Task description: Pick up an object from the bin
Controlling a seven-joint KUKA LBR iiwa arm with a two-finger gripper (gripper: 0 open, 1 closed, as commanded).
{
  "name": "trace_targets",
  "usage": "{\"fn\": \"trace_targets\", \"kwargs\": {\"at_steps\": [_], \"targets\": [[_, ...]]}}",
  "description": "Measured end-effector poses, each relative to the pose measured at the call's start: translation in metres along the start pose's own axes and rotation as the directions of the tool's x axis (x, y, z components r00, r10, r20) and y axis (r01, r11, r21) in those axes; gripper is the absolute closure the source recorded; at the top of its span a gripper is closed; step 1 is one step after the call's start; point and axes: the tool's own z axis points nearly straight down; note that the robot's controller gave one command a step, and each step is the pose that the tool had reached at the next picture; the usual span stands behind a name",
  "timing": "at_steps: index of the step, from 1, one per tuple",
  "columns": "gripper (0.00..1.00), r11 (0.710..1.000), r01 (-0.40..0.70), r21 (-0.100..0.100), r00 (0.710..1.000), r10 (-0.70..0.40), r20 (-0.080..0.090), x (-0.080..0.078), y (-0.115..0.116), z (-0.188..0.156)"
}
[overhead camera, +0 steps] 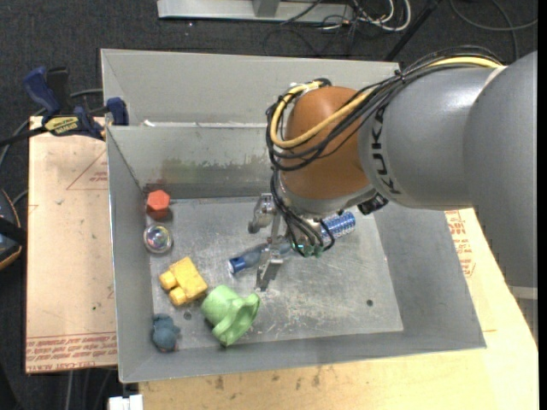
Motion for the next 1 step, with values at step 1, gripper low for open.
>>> {"fn": "trace_targets", "kwargs": {"at_steps": [1], "targets": [[0.00,1.000,-0.020,-0.004,1.000,0.020,0.012,-0.0291,-0.0617,0.0670]]}}
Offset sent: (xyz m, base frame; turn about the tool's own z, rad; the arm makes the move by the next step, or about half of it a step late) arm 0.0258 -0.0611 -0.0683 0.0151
